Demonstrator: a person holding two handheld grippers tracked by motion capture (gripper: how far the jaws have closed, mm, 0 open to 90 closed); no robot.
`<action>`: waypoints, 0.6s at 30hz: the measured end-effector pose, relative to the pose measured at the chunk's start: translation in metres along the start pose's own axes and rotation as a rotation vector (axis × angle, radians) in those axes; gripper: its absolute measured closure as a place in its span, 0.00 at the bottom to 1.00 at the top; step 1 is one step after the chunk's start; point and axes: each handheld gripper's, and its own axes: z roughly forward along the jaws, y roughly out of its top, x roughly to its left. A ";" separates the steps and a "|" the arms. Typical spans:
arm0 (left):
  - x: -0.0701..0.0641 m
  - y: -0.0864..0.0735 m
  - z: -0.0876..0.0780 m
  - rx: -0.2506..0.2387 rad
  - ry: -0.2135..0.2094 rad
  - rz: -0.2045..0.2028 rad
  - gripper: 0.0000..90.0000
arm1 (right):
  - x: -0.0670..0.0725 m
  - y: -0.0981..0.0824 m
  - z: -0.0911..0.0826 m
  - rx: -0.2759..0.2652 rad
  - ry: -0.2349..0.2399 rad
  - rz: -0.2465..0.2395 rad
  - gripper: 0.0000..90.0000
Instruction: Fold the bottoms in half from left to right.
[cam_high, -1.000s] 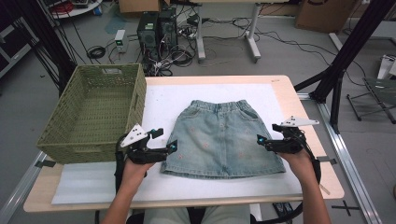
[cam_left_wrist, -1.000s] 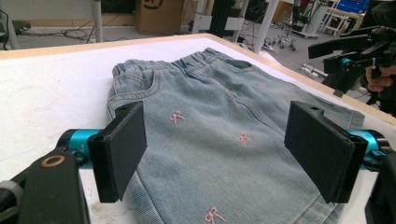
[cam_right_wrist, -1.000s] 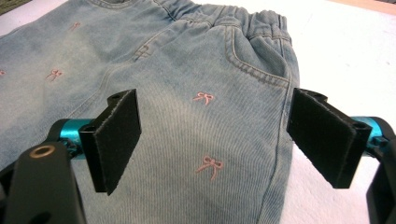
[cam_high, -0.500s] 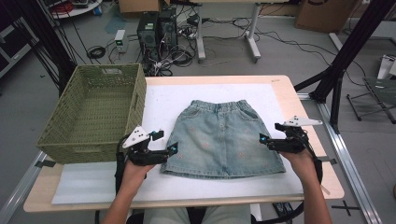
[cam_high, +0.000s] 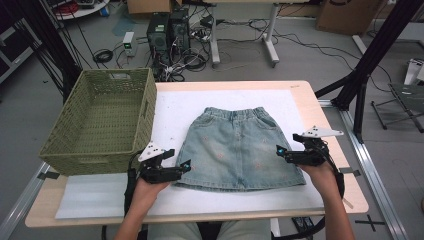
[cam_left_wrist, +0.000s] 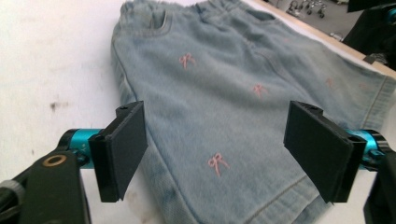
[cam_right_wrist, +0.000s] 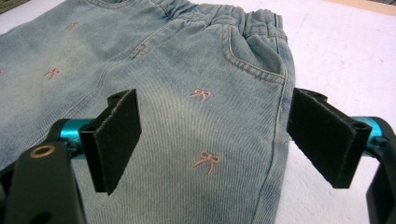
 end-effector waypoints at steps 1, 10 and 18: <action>0.000 -0.001 0.000 0.007 0.004 0.001 0.26 | 0.000 0.000 -0.001 -0.005 -0.001 0.000 0.20; -0.001 -0.009 0.005 0.092 0.061 0.001 0.41 | 0.002 -0.001 0.004 0.006 0.007 -0.004 0.20; -0.007 -0.014 0.007 0.156 0.135 0.038 0.56 | 0.004 -0.001 0.006 0.012 0.010 -0.008 0.20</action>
